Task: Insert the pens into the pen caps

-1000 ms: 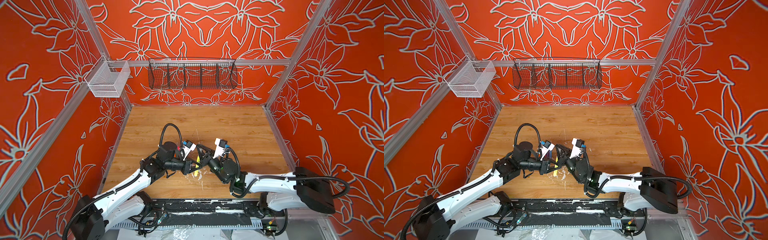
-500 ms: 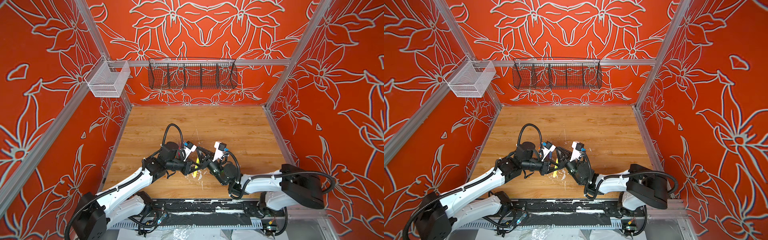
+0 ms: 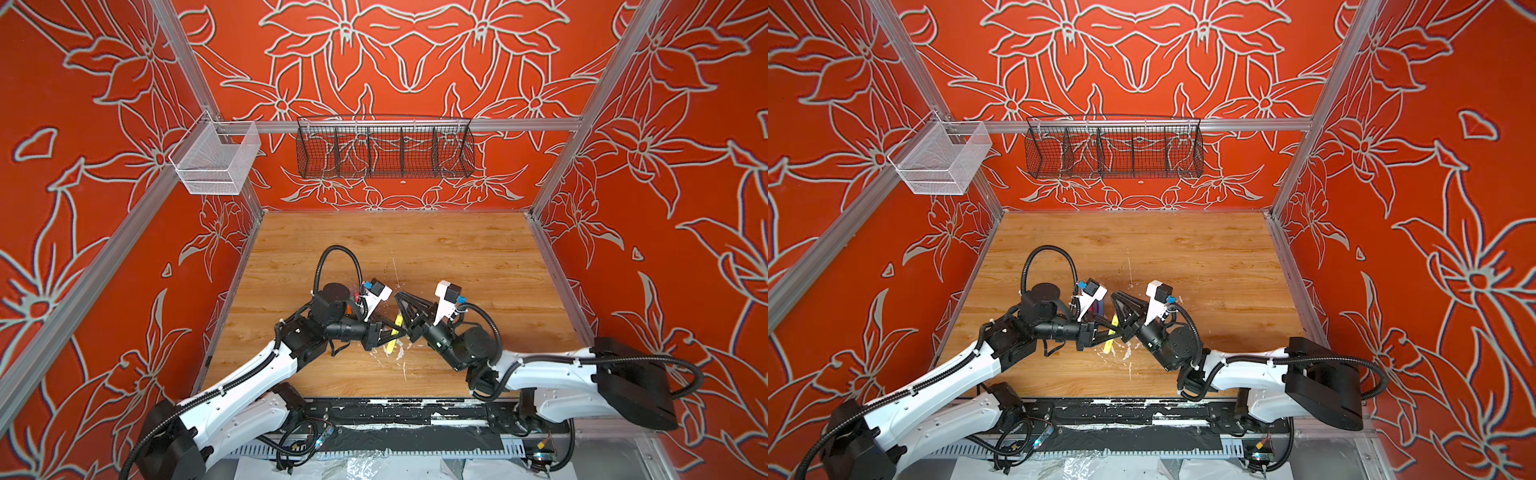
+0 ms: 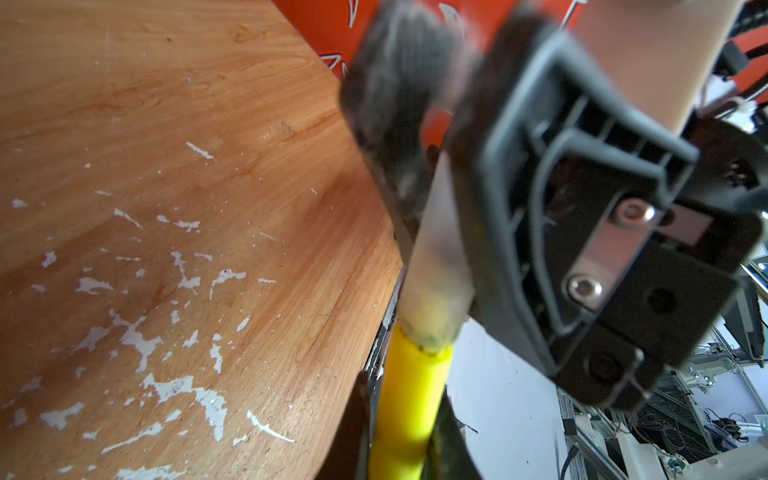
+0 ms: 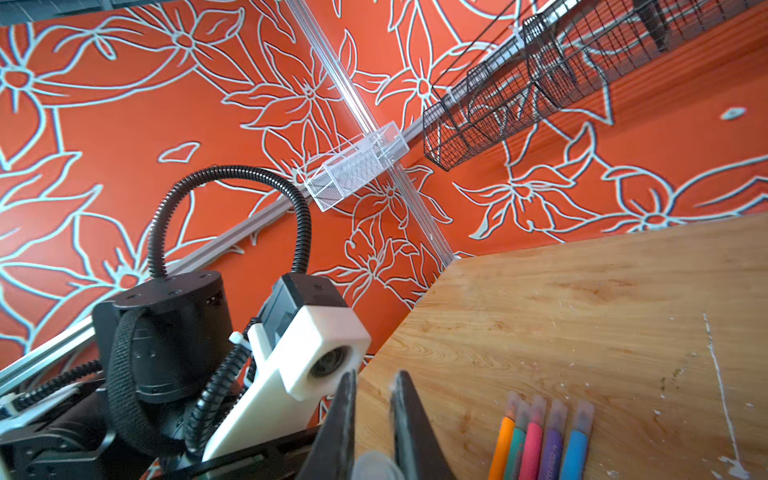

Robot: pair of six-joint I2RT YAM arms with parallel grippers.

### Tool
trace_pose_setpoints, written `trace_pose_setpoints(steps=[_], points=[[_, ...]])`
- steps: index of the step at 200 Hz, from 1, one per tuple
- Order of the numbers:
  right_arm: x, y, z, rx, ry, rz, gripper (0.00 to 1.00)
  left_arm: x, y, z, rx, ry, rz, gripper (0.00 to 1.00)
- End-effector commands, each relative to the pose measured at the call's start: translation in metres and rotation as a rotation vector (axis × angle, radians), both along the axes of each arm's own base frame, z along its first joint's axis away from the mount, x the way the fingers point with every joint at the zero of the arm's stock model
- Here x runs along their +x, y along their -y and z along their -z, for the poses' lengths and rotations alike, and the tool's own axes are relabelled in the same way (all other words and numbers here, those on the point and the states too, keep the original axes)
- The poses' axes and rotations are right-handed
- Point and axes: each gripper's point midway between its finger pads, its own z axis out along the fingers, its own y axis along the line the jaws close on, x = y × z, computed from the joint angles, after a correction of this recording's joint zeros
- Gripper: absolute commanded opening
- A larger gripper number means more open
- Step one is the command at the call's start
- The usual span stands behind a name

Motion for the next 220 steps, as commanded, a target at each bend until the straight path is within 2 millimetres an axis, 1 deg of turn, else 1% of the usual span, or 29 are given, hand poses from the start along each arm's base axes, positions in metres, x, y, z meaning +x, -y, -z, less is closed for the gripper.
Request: trace_pose_setpoints(steps=[1, 32, 48, 62, 91, 105, 125, 139, 147, 172, 179, 197, 220], points=[[-0.11, -0.047, 0.05, -0.235, 0.075, -0.497, 0.0, 0.114, -0.065, -0.074, -0.175, 0.156, -0.633, 0.0], [-0.109, -0.047, 0.033, -0.202, 0.075, -0.494, 0.0, 0.105, -0.061, -0.077, -0.195, 0.194, -0.585, 0.0], [-0.106, -0.046, 0.025, -0.166, 0.057, -0.482, 0.11, 0.099, -0.063, -0.077, -0.198, 0.222, -0.577, 0.0], [-0.103, -0.048, 0.017, -0.138, 0.046, -0.47, 0.13, 0.094, -0.065, -0.077, -0.201, 0.248, -0.569, 0.0], [-0.1, -0.06, -0.007, -0.107, 0.036, -0.476, 0.13, 0.083, -0.064, -0.076, -0.202, 0.303, -0.532, 0.0], [-0.099, -0.069, -0.014, -0.12, 0.035, -0.478, 0.13, 0.077, -0.063, -0.075, -0.2, 0.324, -0.508, 0.0], [-0.094, -0.077, -0.014, -0.162, 0.03, -0.457, 0.13, 0.071, -0.064, -0.076, -0.201, 0.355, -0.498, 0.0], [-0.089, -0.078, -0.013, -0.179, 0.026, -0.431, 0.18, 0.068, -0.068, -0.075, -0.199, 0.369, -0.511, 0.0], [-0.087, -0.077, -0.012, -0.185, 0.027, -0.415, 0.22, 0.066, -0.07, -0.077, -0.2, 0.377, -0.517, 0.0], [-0.079, -0.072, -0.013, -0.207, 0.025, -0.363, 0.27, 0.063, -0.073, -0.077, -0.194, 0.387, -0.526, 0.0], [-0.078, -0.071, -0.012, -0.216, 0.024, -0.358, 0.3, 0.062, -0.073, -0.076, -0.192, 0.389, -0.524, 0.0], [-0.078, -0.07, -0.016, -0.228, 0.033, -0.353, 0.33, 0.062, -0.072, -0.074, -0.191, 0.39, -0.514, 0.0], [-0.075, -0.062, -0.024, -0.248, 0.039, -0.325, 0.4, 0.062, -0.07, -0.071, -0.189, 0.388, -0.503, 0.0]])
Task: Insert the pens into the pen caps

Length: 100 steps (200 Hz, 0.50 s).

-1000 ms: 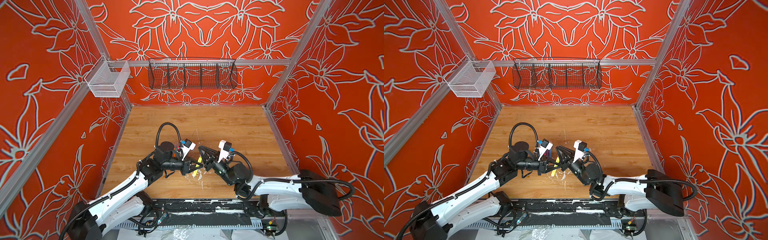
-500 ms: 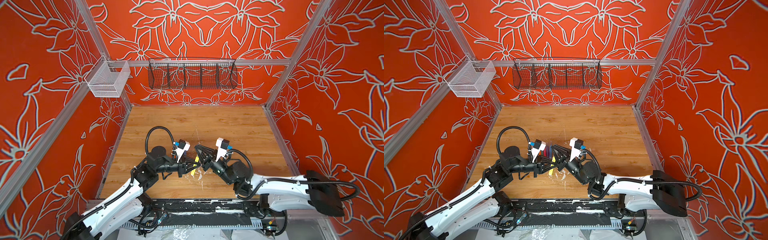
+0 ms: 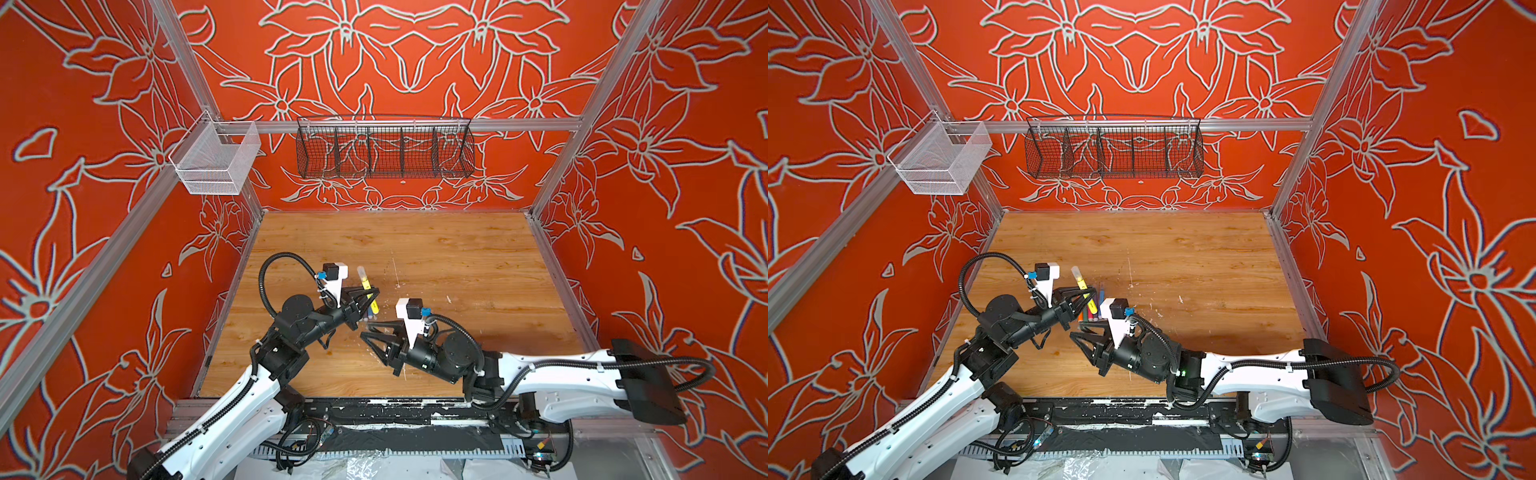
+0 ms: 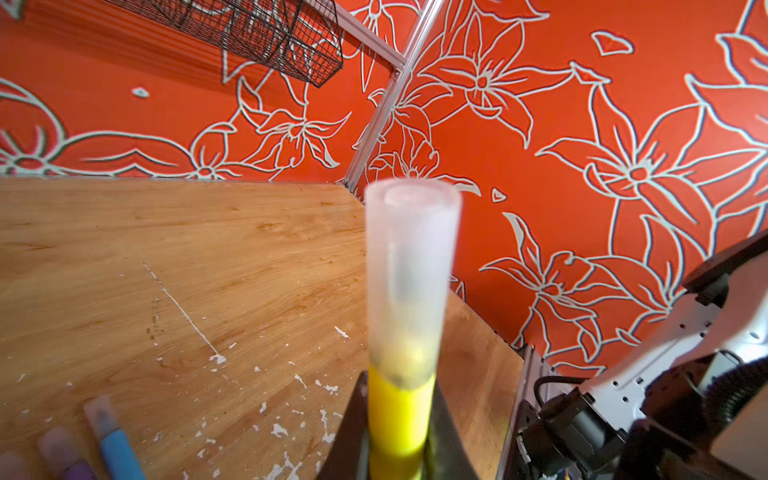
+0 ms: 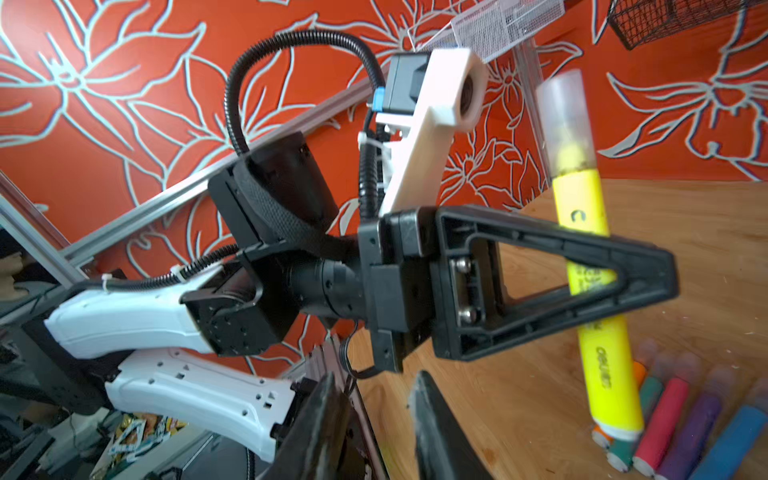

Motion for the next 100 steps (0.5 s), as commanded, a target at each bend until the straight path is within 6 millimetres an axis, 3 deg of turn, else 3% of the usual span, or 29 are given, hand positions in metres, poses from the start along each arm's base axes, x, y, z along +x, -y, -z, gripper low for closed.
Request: trace_pose_setpoints(steps=[1, 28, 53, 76, 100], points=[[-0.002, 0.007, -0.016, -0.012, 0.032, -0.005, 0.4, 0.005, -0.004, -0.011, -0.03, 0.042, -0.035, 0.0], [0.008, 0.029, -0.029, -0.03, 0.053, 0.08, 0.49, -0.002, 0.006, -0.008, -0.013, 0.058, 0.026, 0.0], [0.038, 0.054, -0.029, -0.15, 0.003, 0.267, 0.46, -0.021, 0.025, -0.003, 0.066, 0.116, 0.1, 0.0], [0.051, 0.057, -0.029, -0.196, -0.013, 0.285, 0.44, -0.036, 0.042, 0.007, 0.144, 0.155, 0.132, 0.0], [0.052, 0.057, -0.035, -0.195, 0.004, 0.277, 0.49, -0.037, 0.05, 0.019, 0.18, 0.142, 0.135, 0.0]])
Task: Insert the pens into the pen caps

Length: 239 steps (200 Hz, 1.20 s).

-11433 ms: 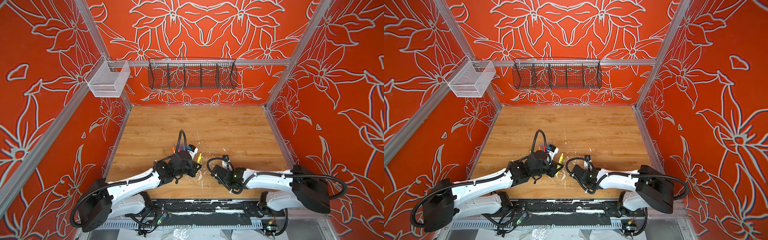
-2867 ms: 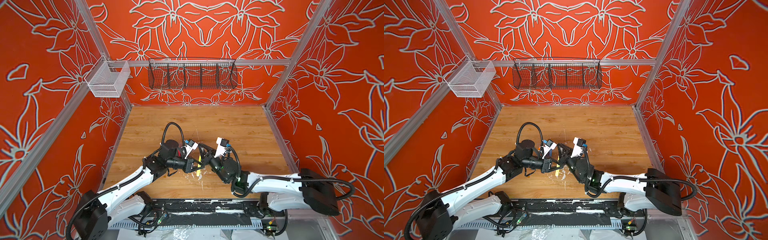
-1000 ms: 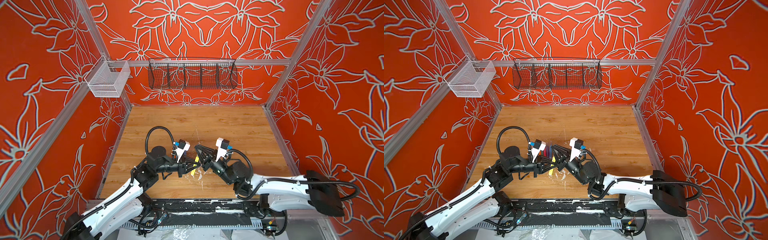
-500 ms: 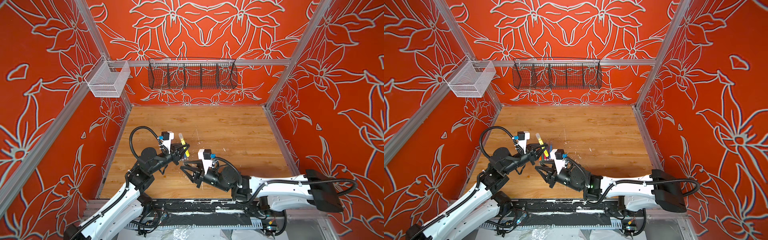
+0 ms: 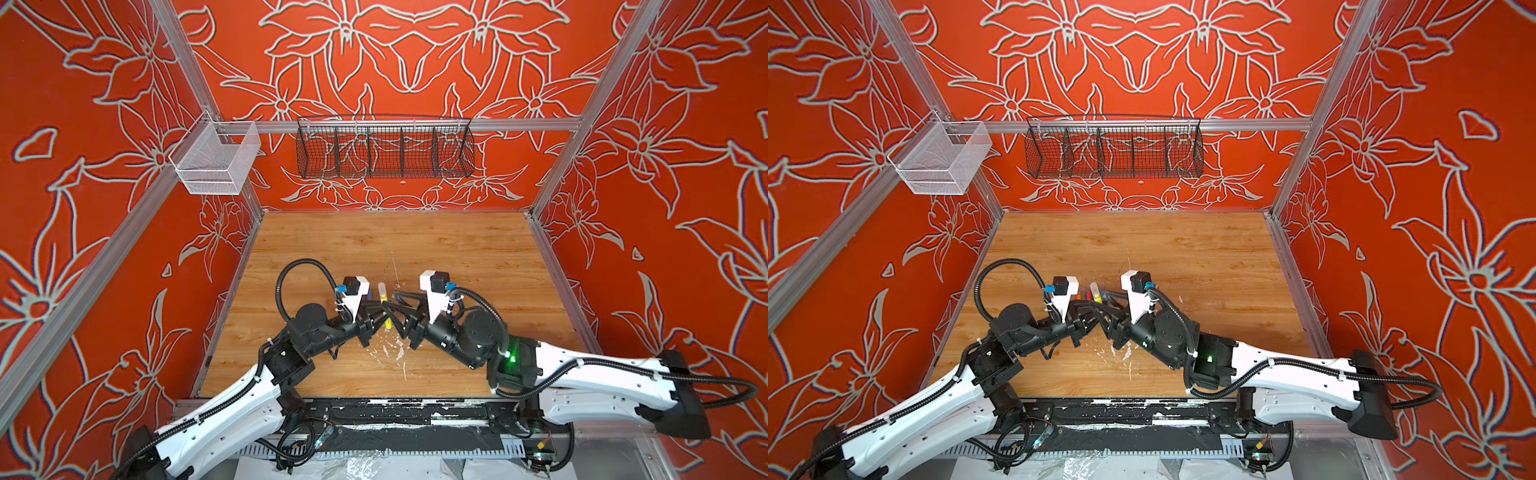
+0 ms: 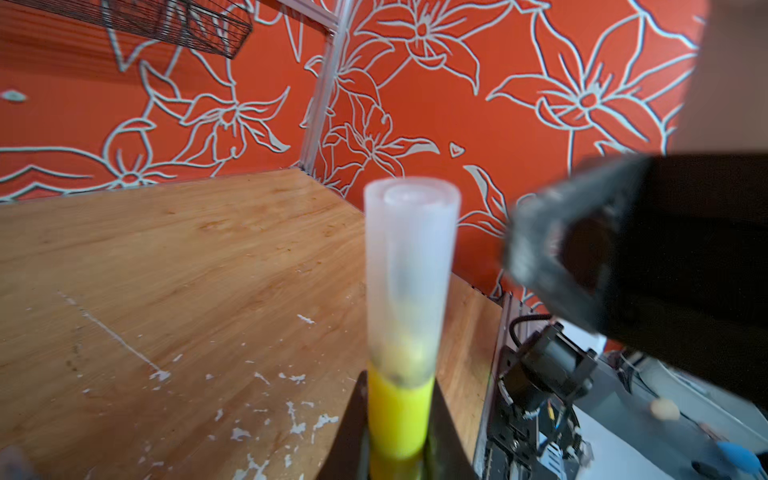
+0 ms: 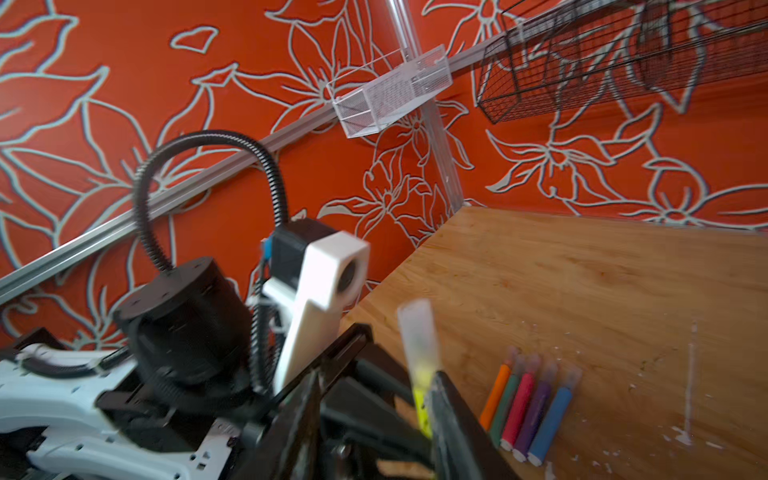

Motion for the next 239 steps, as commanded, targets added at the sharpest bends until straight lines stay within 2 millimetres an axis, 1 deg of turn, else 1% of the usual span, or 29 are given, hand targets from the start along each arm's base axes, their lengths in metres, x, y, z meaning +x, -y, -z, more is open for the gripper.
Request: trace_pose_setpoints(steps=[1, 19, 31, 47, 57, 67, 98, 116, 133, 151, 167, 176, 177, 178, 179, 185, 189, 197, 212, 239], points=[[0.005, 0.004, 0.018, -0.106, -0.01, 0.029, 0.49, 0.006, 0.002, 0.01, 0.064, 0.046, -0.041, 0.0], [0.007, 0.006, 0.019, -0.109, -0.012, 0.045, 0.5, 0.008, 0.003, 0.015, 0.073, 0.042, -0.046, 0.0], [0.012, 0.009, 0.023, -0.126, -0.022, 0.078, 0.5, 0.007, 0.004, 0.016, 0.068, 0.04, -0.042, 0.0], [0.018, 0.01, 0.026, -0.139, -0.039, 0.1, 0.46, 0.005, 0.003, 0.016, 0.064, 0.043, -0.036, 0.0], [0.02, 0.008, 0.027, -0.143, -0.045, 0.093, 0.43, 0.004, 0.004, 0.015, 0.062, 0.044, -0.03, 0.0], [0.023, 0.006, 0.027, -0.149, -0.048, 0.093, 0.42, 0.003, 0.004, 0.015, 0.062, 0.044, -0.027, 0.0], [0.037, 0.0, 0.027, -0.176, -0.074, 0.123, 0.42, 0.001, 0.005, 0.016, 0.064, 0.044, -0.014, 0.0], [0.045, -0.005, 0.023, -0.173, -0.082, 0.113, 0.43, 0.002, 0.006, 0.018, 0.067, 0.04, -0.017, 0.0], [0.049, -0.011, 0.02, -0.178, -0.089, 0.1, 0.44, 0.003, 0.006, 0.021, 0.072, 0.037, -0.023, 0.0], [0.053, -0.017, 0.021, -0.191, -0.095, 0.099, 0.44, 0.005, 0.005, 0.022, 0.077, 0.034, -0.032, 0.0], [0.055, -0.021, 0.024, -0.2, -0.107, 0.094, 0.36, 0.006, 0.005, 0.023, 0.081, 0.036, -0.04, 0.0], [0.056, -0.023, 0.026, -0.206, -0.114, 0.09, 0.26, 0.008, 0.005, 0.023, 0.084, 0.034, -0.047, 0.0], [0.056, -0.024, 0.027, -0.208, -0.116, 0.09, 0.23, 0.008, 0.005, 0.024, 0.085, 0.033, -0.048, 0.0], [0.056, -0.024, 0.027, -0.208, -0.116, 0.09, 0.23, 0.008, 0.004, 0.023, 0.084, 0.034, -0.049, 0.0], [0.056, -0.024, 0.028, -0.209, -0.119, 0.088, 0.21, 0.008, 0.004, 0.023, 0.085, 0.033, -0.051, 0.0], [0.055, -0.026, 0.031, -0.214, -0.125, 0.082, 0.13, 0.01, 0.003, 0.023, 0.087, 0.031, -0.062, 0.0], [0.055, -0.026, 0.031, -0.215, -0.128, 0.079, 0.1, 0.012, 0.003, 0.024, 0.09, 0.03, -0.071, 0.0], [0.053, -0.029, 0.036, -0.219, -0.138, 0.066, 0.0, 0.015, 0.001, 0.024, 0.092, 0.025, -0.096, 0.0], [0.05, -0.031, 0.048, -0.223, -0.162, 0.043, 0.0, 0.024, -0.004, 0.02, 0.087, 0.024, -0.148, 0.0], [0.038, -0.031, 0.075, -0.208, -0.205, -0.011, 0.0, 0.041, -0.012, -0.006, 0.021, -0.008, -0.189, 0.0]])
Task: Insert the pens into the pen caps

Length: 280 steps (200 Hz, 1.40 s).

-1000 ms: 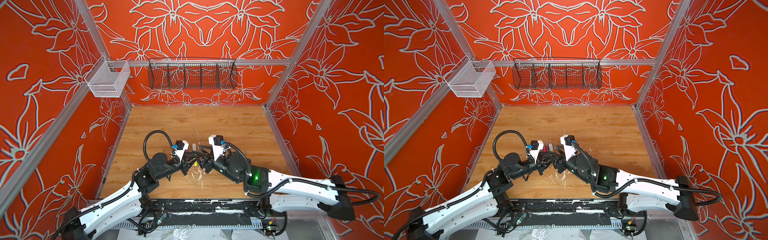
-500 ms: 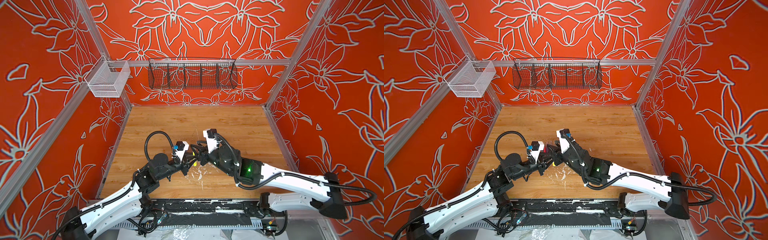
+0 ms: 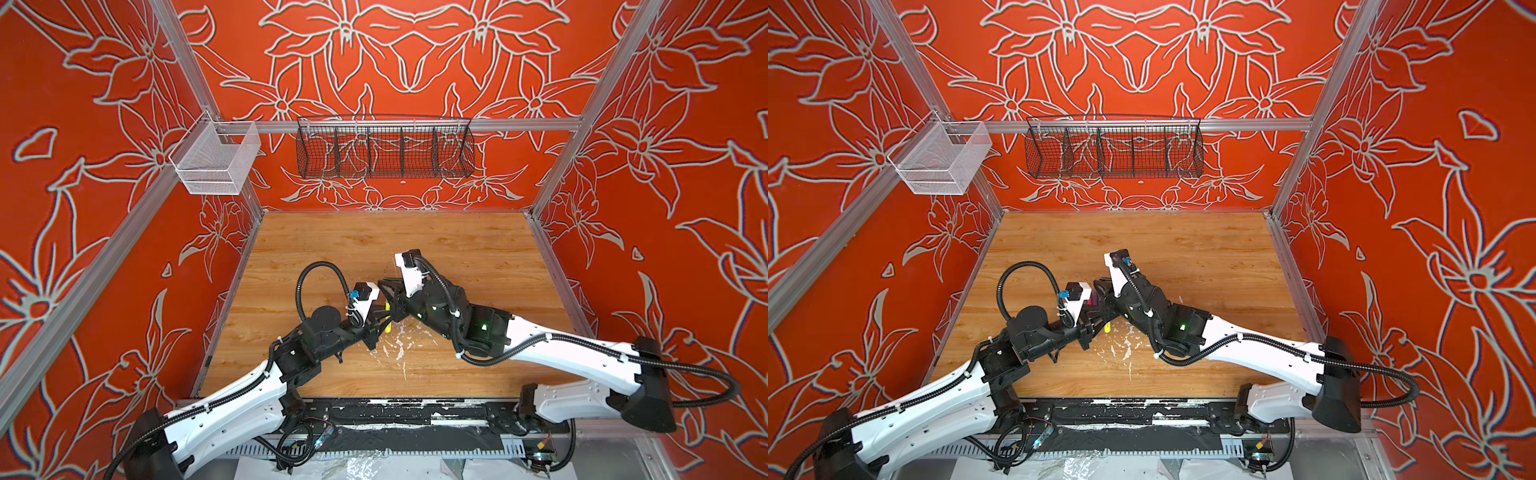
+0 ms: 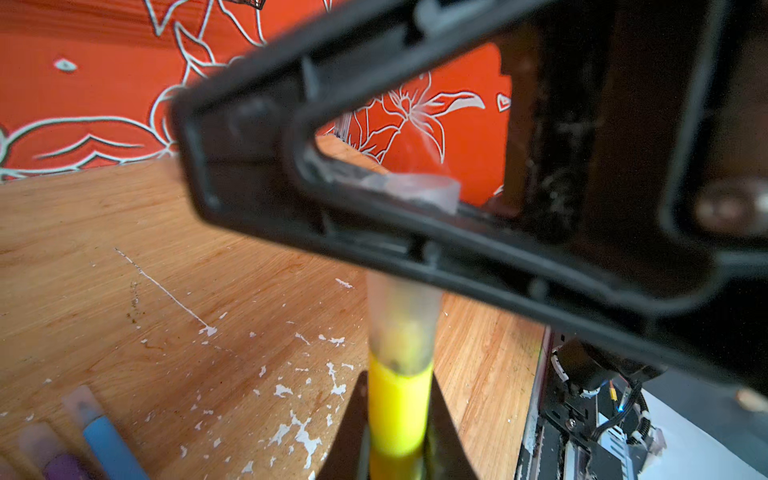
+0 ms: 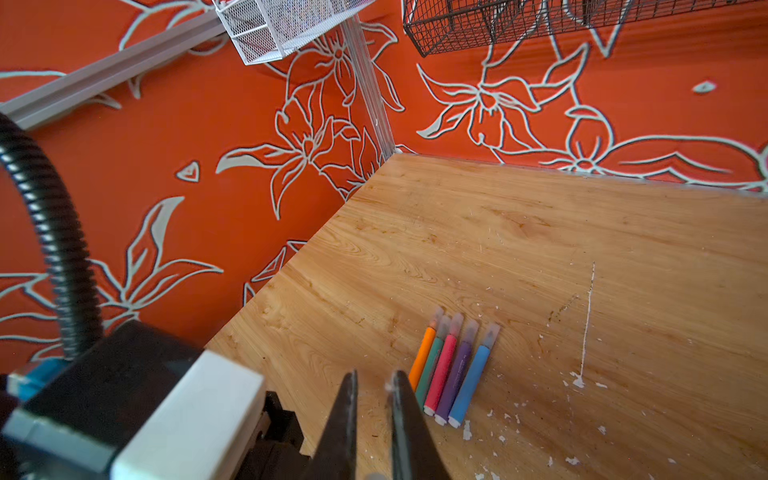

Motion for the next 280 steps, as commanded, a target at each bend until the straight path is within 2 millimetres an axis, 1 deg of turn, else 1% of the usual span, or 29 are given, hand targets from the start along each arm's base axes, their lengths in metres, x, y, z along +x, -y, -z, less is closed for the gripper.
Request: trace_pose_setpoints(steps=[1, 19, 30, 43, 70, 93, 112, 138, 157, 171, 177, 186, 196, 202, 220, 233, 245, 265, 273, 280], points=[[-0.021, -0.008, 0.033, 0.022, -0.097, -0.093, 0.0, 0.024, -0.011, -0.046, -0.108, 0.036, -0.086, 0.0], [-0.032, -0.009, 0.05, 0.055, -0.136, -0.135, 0.0, 0.038, -0.019, -0.066, -0.2, -0.011, -0.084, 0.0], [-0.04, -0.01, 0.057, 0.057, -0.157, -0.158, 0.0, 0.049, -0.025, -0.073, -0.24, -0.038, -0.105, 0.0], [-0.048, -0.01, 0.066, 0.054, -0.17, -0.172, 0.0, 0.061, -0.033, -0.077, -0.256, -0.03, -0.153, 0.0], [-0.057, -0.007, 0.084, 0.066, -0.203, -0.179, 0.0, 0.067, -0.037, -0.094, -0.288, 0.043, -0.186, 0.0], [-0.064, -0.012, 0.096, 0.074, -0.25, -0.185, 0.0, 0.075, -0.042, -0.103, -0.272, 0.107, -0.233, 0.0], [-0.07, -0.016, 0.102, 0.059, -0.277, -0.184, 0.0, 0.082, -0.052, -0.108, -0.231, 0.192, -0.324, 0.0], [-0.077, -0.016, 0.11, -0.026, -0.269, -0.154, 0.0, 0.088, -0.066, -0.12, -0.168, 0.306, -0.416, 0.0], [-0.087, -0.027, 0.109, -0.031, -0.266, -0.227, 0.0, 0.088, -0.068, -0.125, -0.141, 0.377, -0.426, 0.0], [-0.094, -0.032, 0.108, -0.023, -0.269, -0.271, 0.0, 0.09, -0.069, -0.128, -0.128, 0.394, -0.435, 0.0], [-0.1, -0.036, 0.105, -0.005, -0.265, -0.319, 0.0, 0.091, -0.069, -0.127, -0.125, 0.393, -0.429, 0.0], [-0.112, -0.044, 0.096, 0.056, -0.251, -0.404, 0.0, 0.093, -0.069, -0.126, -0.141, 0.384, -0.42, 0.0], [-0.117, -0.046, 0.092, 0.079, -0.245, -0.438, 0.0, 0.098, -0.073, -0.123, -0.173, 0.344, -0.406, 0.0], [-0.117, -0.044, 0.092, 0.072, -0.238, -0.436, 0.0, 0.102, -0.076, -0.121, -0.199, 0.309, -0.392, 0.0], [-0.109, -0.032, 0.093, 0.049, -0.198, -0.385, 0.0, 0.113, -0.088, -0.116, -0.313, 0.177, -0.338, 0.0], [-0.109, -0.028, 0.087, 0.081, -0.156, -0.389, 0.0, 0.111, -0.091, -0.116, -0.373, 0.148, -0.297, 0.0], [-0.11, -0.028, 0.081, 0.106, -0.13, -0.397, 0.0, 0.111, -0.092, -0.108, -0.349, 0.132, -0.309, 0.0], [-0.111, -0.032, 0.075, 0.176, -0.139, -0.407, 0.0, 0.102, -0.097, -0.104, -0.297, 0.183, -0.365, 0.0], [-0.113, -0.038, 0.074, 0.193, -0.155, -0.412, 0.0, 0.097, -0.092, -0.101, -0.255, 0.208, -0.38, 0.0], [-0.112, -0.041, 0.077, 0.186, -0.176, -0.384, 0.0, 0.094, -0.087, -0.098, -0.192, 0.229, -0.395, 0.0]])
